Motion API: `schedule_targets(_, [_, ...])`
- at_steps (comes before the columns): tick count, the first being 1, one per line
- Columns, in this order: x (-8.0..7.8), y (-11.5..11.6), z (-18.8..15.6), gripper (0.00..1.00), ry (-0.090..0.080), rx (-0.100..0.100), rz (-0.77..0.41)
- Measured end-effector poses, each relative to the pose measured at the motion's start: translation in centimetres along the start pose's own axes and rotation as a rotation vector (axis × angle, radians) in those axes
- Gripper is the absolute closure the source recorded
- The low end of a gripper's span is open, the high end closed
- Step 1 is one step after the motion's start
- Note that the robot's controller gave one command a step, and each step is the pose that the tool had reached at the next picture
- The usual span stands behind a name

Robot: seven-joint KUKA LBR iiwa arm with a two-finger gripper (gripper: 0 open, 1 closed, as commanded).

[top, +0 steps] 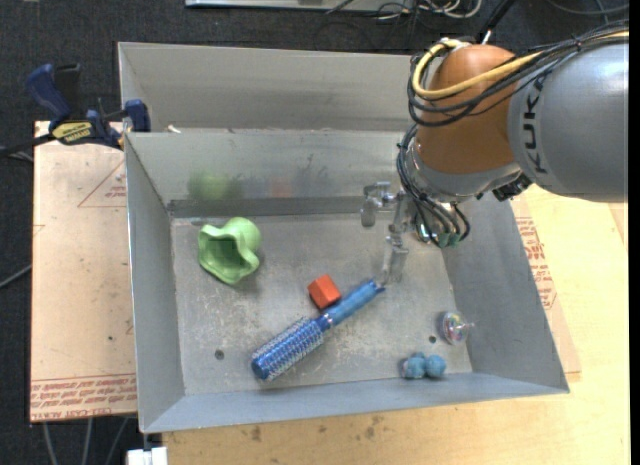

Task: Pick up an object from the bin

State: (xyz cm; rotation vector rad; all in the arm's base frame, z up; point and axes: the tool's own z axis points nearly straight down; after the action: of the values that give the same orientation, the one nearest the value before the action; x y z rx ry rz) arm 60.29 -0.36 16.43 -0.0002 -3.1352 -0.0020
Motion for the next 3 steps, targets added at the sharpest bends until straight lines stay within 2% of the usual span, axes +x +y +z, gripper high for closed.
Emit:
schedule_targets(1, [2.3,0.6,9.6,0.00,-0.004,0.001,-0.306])
schedule_targets(2, [2.5,1.7,6.4,0.00,-0.011,0.002,-0.491])
schedule_targets(3, [1.9,1.1,6.3,0.00,-0.009,0.003,-0.667])
